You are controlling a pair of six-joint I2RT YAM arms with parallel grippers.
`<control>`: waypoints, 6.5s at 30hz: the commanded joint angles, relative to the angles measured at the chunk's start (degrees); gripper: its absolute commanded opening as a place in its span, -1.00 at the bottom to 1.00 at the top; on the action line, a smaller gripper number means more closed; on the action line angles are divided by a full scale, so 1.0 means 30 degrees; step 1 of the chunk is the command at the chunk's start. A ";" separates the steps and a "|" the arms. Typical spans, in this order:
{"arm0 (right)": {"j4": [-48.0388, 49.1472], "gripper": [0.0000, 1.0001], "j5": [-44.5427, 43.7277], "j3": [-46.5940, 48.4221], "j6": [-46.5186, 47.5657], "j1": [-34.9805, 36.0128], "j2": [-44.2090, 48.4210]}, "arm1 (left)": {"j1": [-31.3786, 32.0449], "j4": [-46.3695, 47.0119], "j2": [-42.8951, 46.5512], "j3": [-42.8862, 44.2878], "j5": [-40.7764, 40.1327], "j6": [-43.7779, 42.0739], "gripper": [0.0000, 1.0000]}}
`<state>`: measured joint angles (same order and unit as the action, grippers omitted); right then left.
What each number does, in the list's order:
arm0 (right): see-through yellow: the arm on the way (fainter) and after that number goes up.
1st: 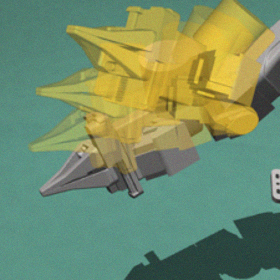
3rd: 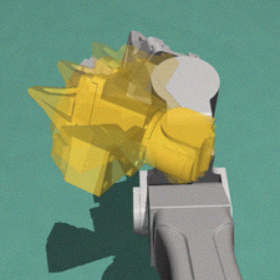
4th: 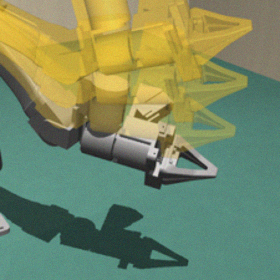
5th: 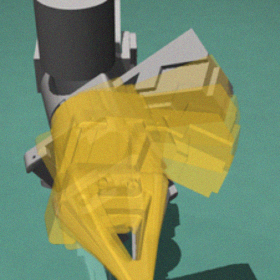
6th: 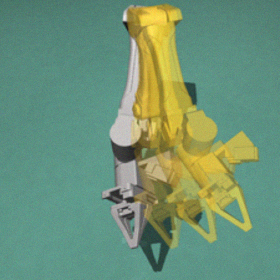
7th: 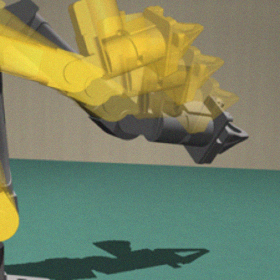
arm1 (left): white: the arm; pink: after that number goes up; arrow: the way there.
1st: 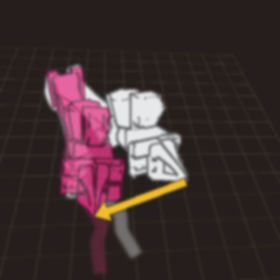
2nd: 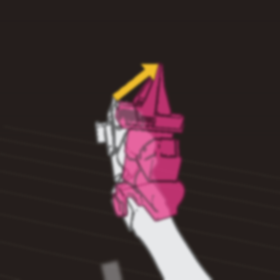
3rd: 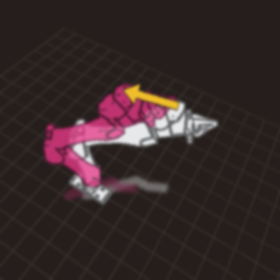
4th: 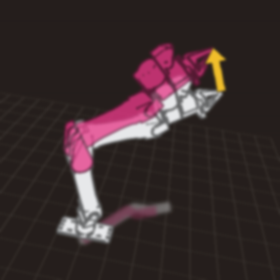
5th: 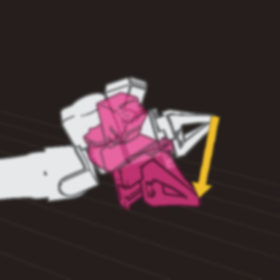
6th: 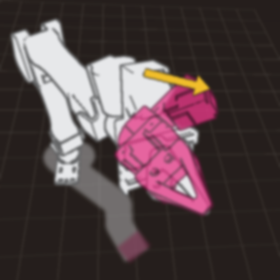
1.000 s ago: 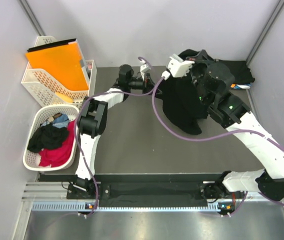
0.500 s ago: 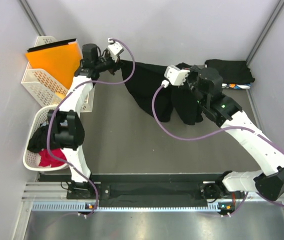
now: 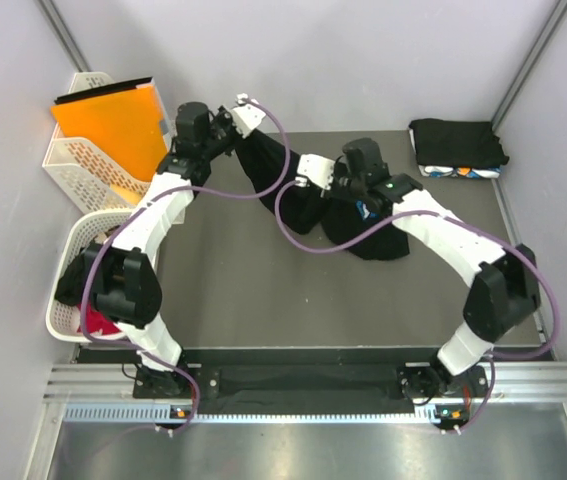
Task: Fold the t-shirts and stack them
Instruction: Flatten out the tshirt
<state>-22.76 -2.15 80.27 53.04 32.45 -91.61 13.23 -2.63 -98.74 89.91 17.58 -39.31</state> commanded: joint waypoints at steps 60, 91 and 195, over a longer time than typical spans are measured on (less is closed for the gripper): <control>-0.0866 0.76 -0.3588 1.0237 -0.5162 -0.7675 -0.7636 | 0.2092 0.5770 0.3206 -0.2811 -1.2482 -0.4974 -1.00; -0.9698 0.55 1.1440 0.8315 -0.8391 -0.6481 -0.4943 | 0.2385 0.5243 0.3441 -0.3339 -1.2571 -0.4710 -1.00; 0.4173 0.74 -0.4469 1.1119 -0.0735 -0.3869 -1.0830 | 0.2737 0.3251 0.6224 -0.6356 -1.1222 -0.5559 -1.00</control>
<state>-2.35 -13.45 105.16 62.15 22.44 -126.08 21.17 5.10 -82.24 71.00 -15.90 -56.88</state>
